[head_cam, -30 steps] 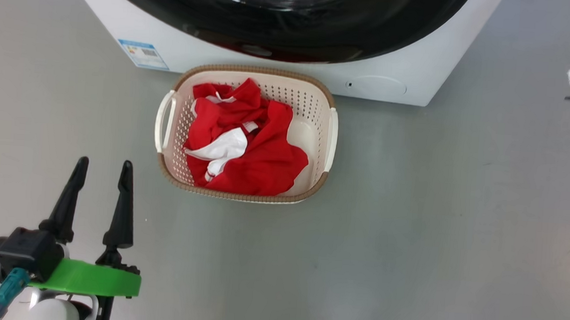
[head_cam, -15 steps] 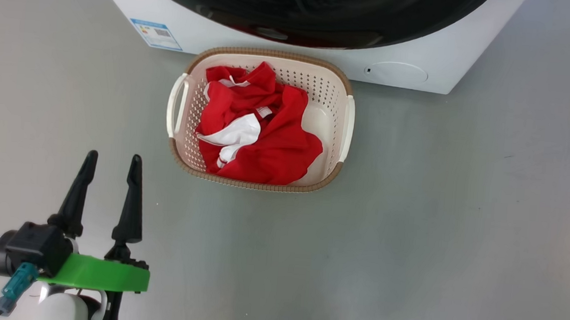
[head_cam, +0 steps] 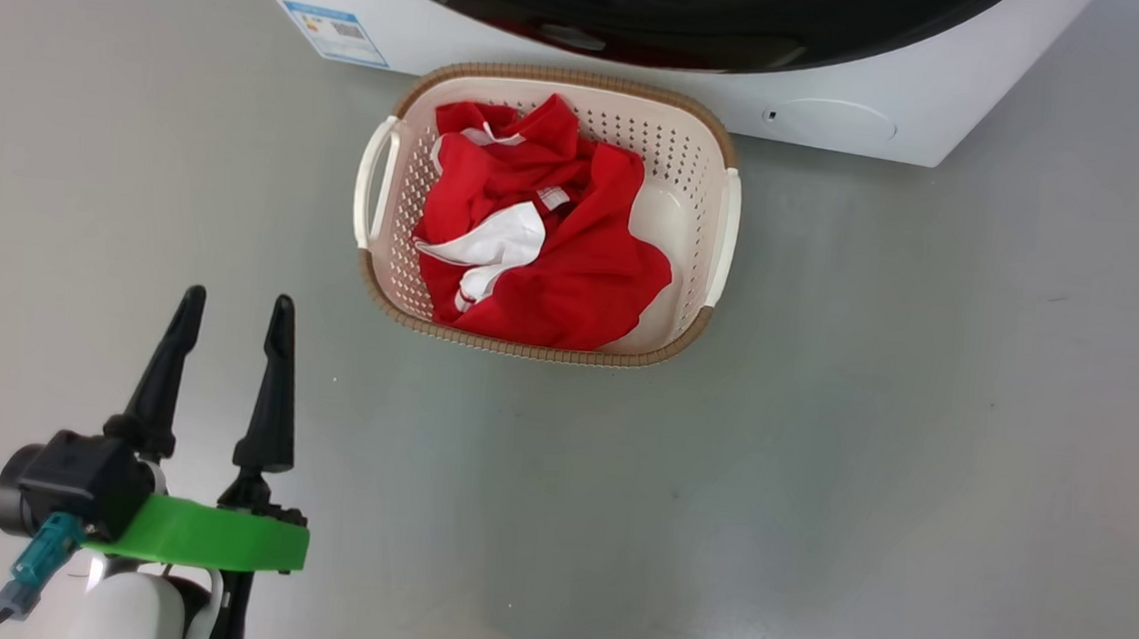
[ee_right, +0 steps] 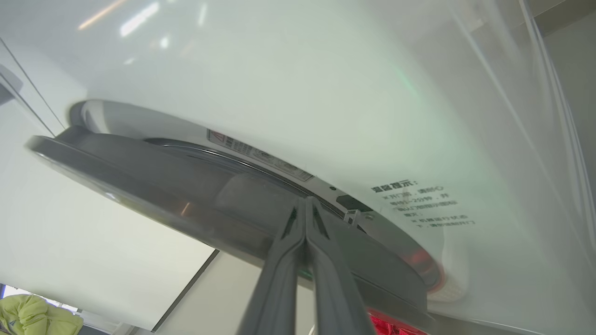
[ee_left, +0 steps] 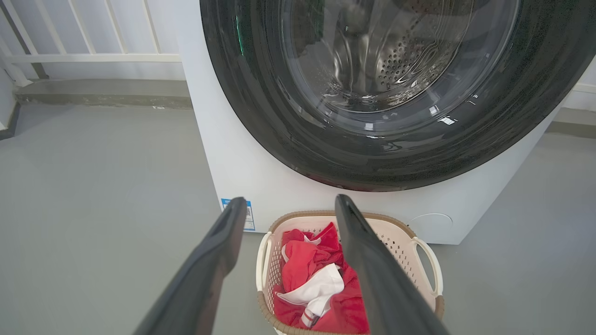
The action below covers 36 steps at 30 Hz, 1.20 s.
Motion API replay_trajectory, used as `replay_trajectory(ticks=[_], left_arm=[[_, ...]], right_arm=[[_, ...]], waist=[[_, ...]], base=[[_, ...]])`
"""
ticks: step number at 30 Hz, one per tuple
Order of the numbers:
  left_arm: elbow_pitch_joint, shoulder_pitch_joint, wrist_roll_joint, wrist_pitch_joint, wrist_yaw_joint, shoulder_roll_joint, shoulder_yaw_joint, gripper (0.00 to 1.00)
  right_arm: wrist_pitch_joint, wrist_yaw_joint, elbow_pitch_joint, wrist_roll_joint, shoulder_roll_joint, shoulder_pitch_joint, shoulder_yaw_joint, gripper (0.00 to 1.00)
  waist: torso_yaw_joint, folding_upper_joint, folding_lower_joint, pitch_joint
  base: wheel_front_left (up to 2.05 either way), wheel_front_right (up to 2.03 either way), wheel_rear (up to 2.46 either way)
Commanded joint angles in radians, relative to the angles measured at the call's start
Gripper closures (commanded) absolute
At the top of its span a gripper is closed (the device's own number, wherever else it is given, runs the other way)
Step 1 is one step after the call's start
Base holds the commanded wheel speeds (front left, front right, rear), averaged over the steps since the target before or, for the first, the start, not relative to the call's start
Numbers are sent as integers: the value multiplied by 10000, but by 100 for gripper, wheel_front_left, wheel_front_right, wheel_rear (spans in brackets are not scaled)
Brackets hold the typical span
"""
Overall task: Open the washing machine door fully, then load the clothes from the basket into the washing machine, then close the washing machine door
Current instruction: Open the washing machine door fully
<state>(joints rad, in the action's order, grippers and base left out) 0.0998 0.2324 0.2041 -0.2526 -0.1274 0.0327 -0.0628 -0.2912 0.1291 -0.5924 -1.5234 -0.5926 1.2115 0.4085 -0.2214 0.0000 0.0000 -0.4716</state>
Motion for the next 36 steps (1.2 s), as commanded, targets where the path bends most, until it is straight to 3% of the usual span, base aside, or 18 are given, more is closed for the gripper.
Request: replay_trajectory(ticks=[1,13,27,36], left_arm=[[-234,143,-48,-92,-32,197,302,0],[-231,216,76,-92,-32,179,286,0],[-260,343,339,-92,143,176,87,0],[-100,208,353,-92,180,176,178,0]], right_arm=[[-188,16,131,-206,-5,194,52,100],[-997,16,-526,-789,136,722,-140,100],[-1347,16,-947,-583,252,1278,-8,100],[-2042,16,-1030,-926,531,686,124,100]], waist=[[-70,0,0,-80],[-282,0,0,-227],[-519,0,0,-507],[-410,0,0,-16]], base=[[0,0,0],[0,0,0],[0,0,0],[0,0,0]])
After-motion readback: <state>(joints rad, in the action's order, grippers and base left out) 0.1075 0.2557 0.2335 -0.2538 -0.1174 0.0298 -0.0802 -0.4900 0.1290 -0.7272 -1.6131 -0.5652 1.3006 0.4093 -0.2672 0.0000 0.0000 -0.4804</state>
